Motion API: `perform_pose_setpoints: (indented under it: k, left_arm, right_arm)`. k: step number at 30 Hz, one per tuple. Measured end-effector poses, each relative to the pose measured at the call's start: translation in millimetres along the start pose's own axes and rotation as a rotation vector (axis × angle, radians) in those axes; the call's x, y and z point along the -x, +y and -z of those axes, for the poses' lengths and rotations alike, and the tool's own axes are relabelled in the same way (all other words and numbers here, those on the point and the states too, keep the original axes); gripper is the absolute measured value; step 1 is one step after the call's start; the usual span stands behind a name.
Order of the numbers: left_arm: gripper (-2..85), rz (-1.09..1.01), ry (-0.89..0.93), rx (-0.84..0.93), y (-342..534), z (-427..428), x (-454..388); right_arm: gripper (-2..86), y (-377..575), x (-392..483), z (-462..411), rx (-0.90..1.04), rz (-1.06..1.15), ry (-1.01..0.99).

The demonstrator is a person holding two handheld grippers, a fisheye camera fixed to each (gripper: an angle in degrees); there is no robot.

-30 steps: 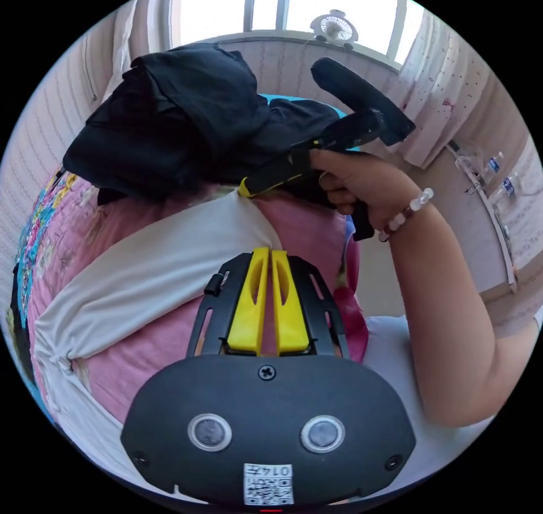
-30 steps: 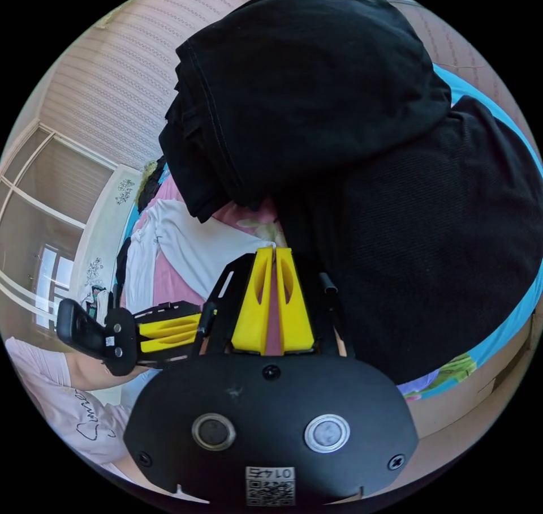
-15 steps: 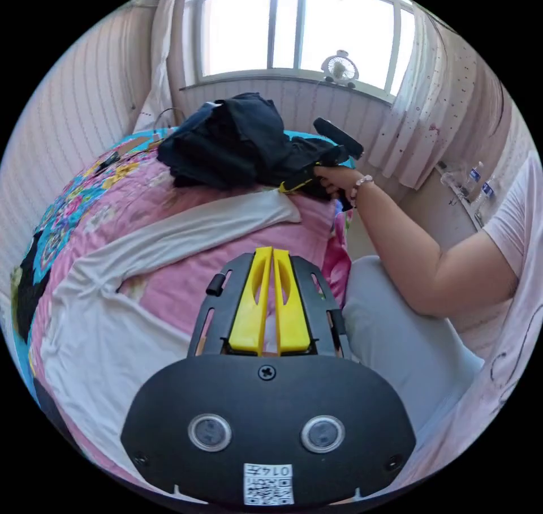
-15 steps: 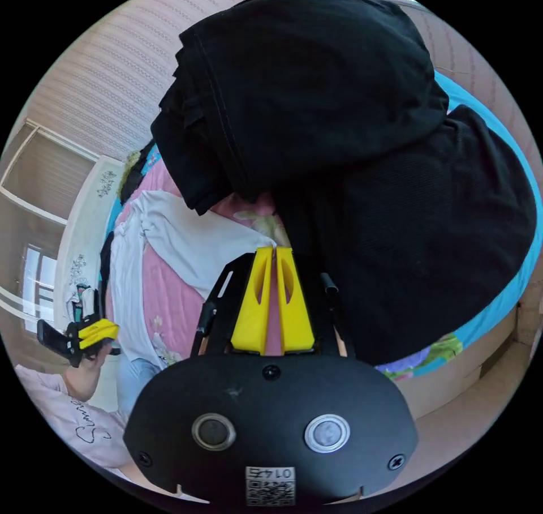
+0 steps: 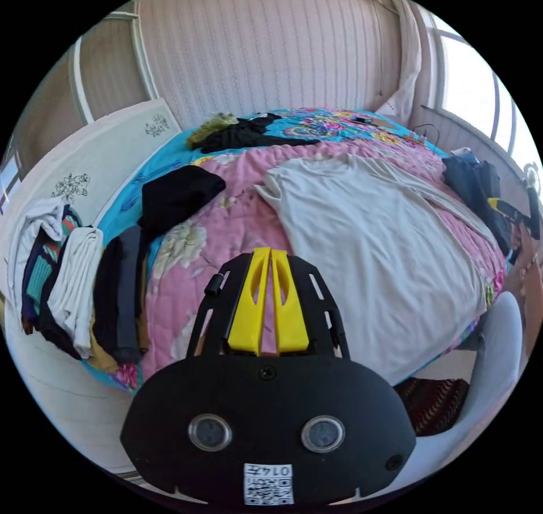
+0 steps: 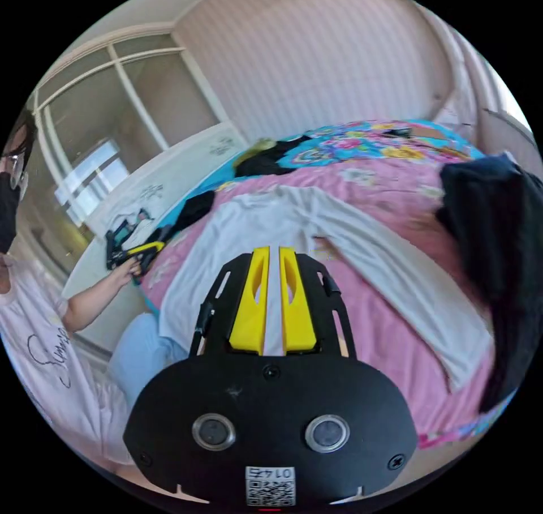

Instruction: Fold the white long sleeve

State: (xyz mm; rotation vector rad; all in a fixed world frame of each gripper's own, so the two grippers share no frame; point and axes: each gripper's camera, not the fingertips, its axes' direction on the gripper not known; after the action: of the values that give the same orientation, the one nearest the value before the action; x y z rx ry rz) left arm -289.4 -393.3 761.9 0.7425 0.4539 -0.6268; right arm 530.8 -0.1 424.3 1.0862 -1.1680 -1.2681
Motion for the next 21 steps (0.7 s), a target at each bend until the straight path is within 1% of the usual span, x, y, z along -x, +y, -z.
perform_pose_setpoints:
  k: [2, 3, 4, 5, 6, 7, 8, 9, 11, 13, 15, 16, 17, 18, 19, 21]
  left_arm:
    - [0.0, 0.082, 0.092, -0.024, -35.5, -25.3, 60.3]
    - [0.4, 0.097, 0.123, -0.034, -45.0, -32.3, 72.7]
    - [1.5, 0.124, 0.166, -0.052, -63.1, -46.2, 93.7]
    - [3.0, 0.151, 0.162, -0.067, -80.7, -60.5, 111.2]
    - [3.4, 0.160, 0.152, -0.073, -89.2, -67.4, 118.8]
    - [4.3, 0.169, 0.149, -0.070, -106.2, -81.8, 132.9]
    - [4.8, 0.187, 0.174, -0.044, -122.9, -96.4, 147.4]
    - [5.0, 0.195, 0.191, -0.030, -130.7, -103.2, 154.3]
    - [6.0, 0.207, 0.253, 0.016, -157.0, -124.2, 176.7]
    - [6.2, 0.230, 0.300, 0.030, -172.3, -134.3, 191.0]
    - [5.7, 0.236, 0.327, 0.035, -184.8, -140.7, 201.6]
    - [4.8, 0.224, 0.338, 0.072, -192.7, -147.5, 206.3]
    - [3.0, 0.214, 0.356, 0.145, -199.1, -156.9, 210.6]
    - [2.1, 0.218, 0.361, 0.170, -201.4, -159.5, 213.6]
    - [0.9, 0.216, 0.392, 0.170, -205.6, -155.9, 222.1]
    - [-0.2, 0.186, 0.465, 0.139, -209.9, -140.5, 234.3]
  right_arm:
    - [5.5, -19.5, 53.9, -91.8, 0.091, 0.092, -0.178]
    - [5.9, -22.9, 68.4, -114.9, 0.108, 0.112, -0.213]
    - [6.9, -27.1, 99.5, -160.8, 0.133, 0.163, -0.263]
    - [7.7, -28.4, 132.2, -206.7, 0.158, 0.227, -0.270]
    - [8.0, -28.5, 148.3, -229.9, 0.176, 0.259, -0.263]
    - [8.4, -28.2, 178.2, -274.8, 0.216, 0.321, -0.233]
    - [8.6, -27.7, 205.2, -319.0, 0.247, 0.368, -0.192]
    - [8.8, -27.5, 216.7, -340.1, 0.258, 0.382, -0.172]
    - [9.4, -26.2, 253.1, -415.1, 0.297, 0.412, -0.138]
    - [9.1, -20.3, 266.7, -461.6, 0.295, 0.410, -0.088]
    - [7.6, -8.3, 263.5, -506.0, 0.294, 0.391, 0.041]
    - [4.9, 1.5, 252.7, -535.0, 0.321, 0.364, 0.132]
    - [0.9, 12.8, 239.0, -561.6, 0.392, 0.361, 0.175]
    - [0.5, 18.6, 231.3, -572.5, 0.427, 0.362, 0.190]
    - [-0.2, 28.3, 216.1, -582.0, 0.450, 0.360, 0.162]
    - [-0.6, 34.8, 195.6, -569.7, 0.414, 0.334, 0.062]
